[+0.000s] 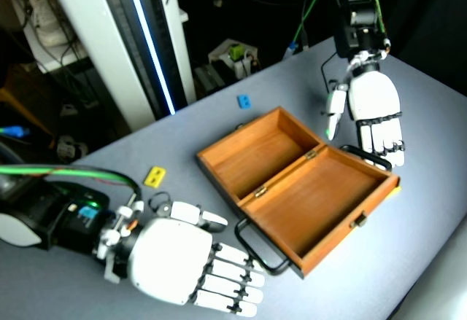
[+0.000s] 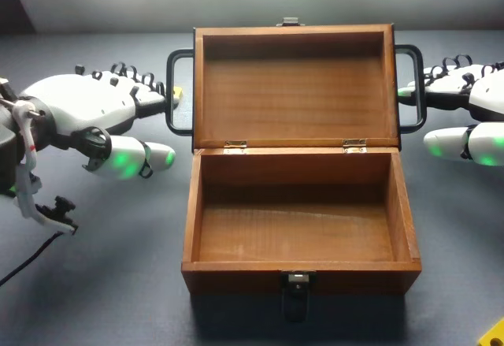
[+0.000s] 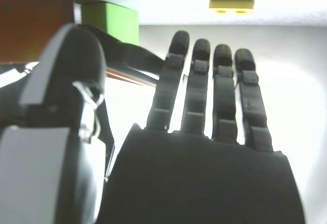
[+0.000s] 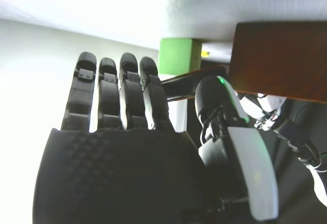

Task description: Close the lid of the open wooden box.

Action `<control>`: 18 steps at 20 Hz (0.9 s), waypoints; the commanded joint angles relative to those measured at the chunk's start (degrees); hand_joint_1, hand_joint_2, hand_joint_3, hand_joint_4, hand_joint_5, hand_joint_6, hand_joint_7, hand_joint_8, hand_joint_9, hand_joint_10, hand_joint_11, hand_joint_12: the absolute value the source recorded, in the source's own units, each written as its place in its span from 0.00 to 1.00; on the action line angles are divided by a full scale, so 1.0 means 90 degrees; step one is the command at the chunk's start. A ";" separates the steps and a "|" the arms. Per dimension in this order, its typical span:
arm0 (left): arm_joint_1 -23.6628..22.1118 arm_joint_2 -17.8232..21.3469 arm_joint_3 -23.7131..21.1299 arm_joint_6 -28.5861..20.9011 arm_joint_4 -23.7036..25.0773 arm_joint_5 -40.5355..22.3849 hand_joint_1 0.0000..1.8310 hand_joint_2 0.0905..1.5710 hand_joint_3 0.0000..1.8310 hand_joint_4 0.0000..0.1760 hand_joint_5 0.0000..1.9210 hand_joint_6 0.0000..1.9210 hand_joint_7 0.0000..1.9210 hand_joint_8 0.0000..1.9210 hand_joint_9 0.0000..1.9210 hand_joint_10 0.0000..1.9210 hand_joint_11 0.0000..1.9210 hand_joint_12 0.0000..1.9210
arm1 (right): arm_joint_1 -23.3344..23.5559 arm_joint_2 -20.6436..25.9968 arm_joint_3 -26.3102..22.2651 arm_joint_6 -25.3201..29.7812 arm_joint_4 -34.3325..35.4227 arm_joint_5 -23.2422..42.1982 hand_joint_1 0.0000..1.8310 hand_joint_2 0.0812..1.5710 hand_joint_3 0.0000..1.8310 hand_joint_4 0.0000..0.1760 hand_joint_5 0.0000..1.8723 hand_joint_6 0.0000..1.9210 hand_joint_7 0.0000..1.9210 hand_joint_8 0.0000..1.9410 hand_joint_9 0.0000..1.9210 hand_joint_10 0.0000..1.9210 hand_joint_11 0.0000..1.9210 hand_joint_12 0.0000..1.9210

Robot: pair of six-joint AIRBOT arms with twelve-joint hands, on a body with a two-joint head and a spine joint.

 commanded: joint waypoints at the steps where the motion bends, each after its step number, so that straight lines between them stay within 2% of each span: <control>1: -0.0021 0.0041 -0.0087 -0.0113 0.0030 -0.1155 0.00 0.85 0.00 0.00 0.04 0.00 0.02 0.00 0.00 0.00 0.02 0.01 | 0.0112 0.0029 -0.0077 0.0079 0.0107 0.1079 0.07 0.98 0.00 0.00 0.09 0.00 0.07 0.00 0.01 0.00 0.01 0.00; 5: 0.0168 0.0251 -0.0359 -0.0223 -0.0053 -0.1714 0.00 0.85 0.00 0.00 0.05 0.00 0.03 0.01 0.01 0.01 0.01 0.00 | 0.0112 0.0135 -0.0194 0.0136 0.0177 0.1357 0.05 0.98 0.00 0.00 0.09 0.00 0.07 0.00 0.01 0.00 0.02 0.00; 6: 0.0230 0.0322 -0.0452 -0.0265 -0.0052 -0.1866 0.00 0.84 0.00 0.00 0.05 0.00 0.03 0.00 0.03 0.00 0.03 0.01 | 0.0112 0.0147 -0.0209 0.0136 0.0212 0.1399 0.04 0.96 0.00 0.07 0.08 0.00 0.06 0.00 0.00 0.00 0.01 0.00; 7: 0.0276 0.0373 -0.0525 -0.0274 -0.0050 -0.1966 0.00 0.84 0.00 0.00 0.05 0.00 0.03 0.00 0.03 0.00 0.03 0.01 | 0.0112 0.0150 -0.0215 0.0136 0.0226 0.1413 0.04 0.96 0.00 0.07 0.08 0.00 0.06 0.00 0.00 0.00 0.01 0.00; 8: 0.0326 0.0430 -0.0609 -0.0274 -0.0050 -0.2109 0.00 0.85 0.00 0.00 0.05 0.00 0.03 0.00 0.02 0.00 0.03 0.01 | 0.0112 0.0162 -0.0236 0.0136 0.0242 0.1433 0.05 0.96 0.00 0.00 0.09 0.00 0.06 0.00 0.01 0.00 0.01 0.00; 9: 0.0367 0.0479 -0.0684 -0.0279 -0.0050 -0.2238 0.00 0.87 0.01 0.00 0.05 0.00 0.03 0.00 0.03 0.00 0.03 0.01 | 0.0112 0.0176 -0.0266 0.0136 0.0257 0.1460 0.05 0.95 0.00 0.05 0.09 0.00 0.07 0.00 0.01 0.00 0.02 0.01; 10: 0.0402 0.0521 -0.0748 -0.0288 -0.0050 -0.2352 0.00 0.86 0.00 0.00 0.05 0.00 0.04 0.00 0.03 0.00 0.02 0.01 | 0.0112 0.0190 -0.0303 0.0136 0.0275 0.1497 0.03 0.94 0.00 0.00 0.09 0.00 0.07 0.00 0.01 0.00 0.02 0.01; 12: 0.0459 0.0582 -0.0823 -0.0361 -0.0029 -0.2525 0.00 0.88 0.01 0.00 0.05 0.00 0.03 0.00 0.02 0.00 0.02 0.01 | 0.0112 0.0205 -0.0334 0.0136 0.0285 0.1526 0.03 0.94 0.00 0.00 0.09 0.00 0.08 0.00 0.02 0.00 0.02 0.01; 15: 0.0566 0.0719 -0.0983 -0.0445 0.0027 -0.2795 0.00 0.91 0.00 0.00 0.07 0.00 0.07 0.01 0.05 0.01 0.04 0.01 | 0.0110 0.0213 -0.0339 0.0136 0.0308 0.1525 0.05 0.94 0.00 0.00 0.10 0.00 0.07 0.00 0.02 0.00 0.03 0.01; 18: 0.0712 0.0845 -0.1126 -0.0534 0.0027 -0.3106 0.00 0.90 0.00 0.00 0.09 0.00 0.10 0.00 0.08 0.01 0.07 0.03 | 0.0110 0.0213 -0.0408 0.0135 0.0308 0.1593 0.13 0.94 0.00 0.00 0.11 0.00 0.09 0.00 0.02 0.00 0.02 0.00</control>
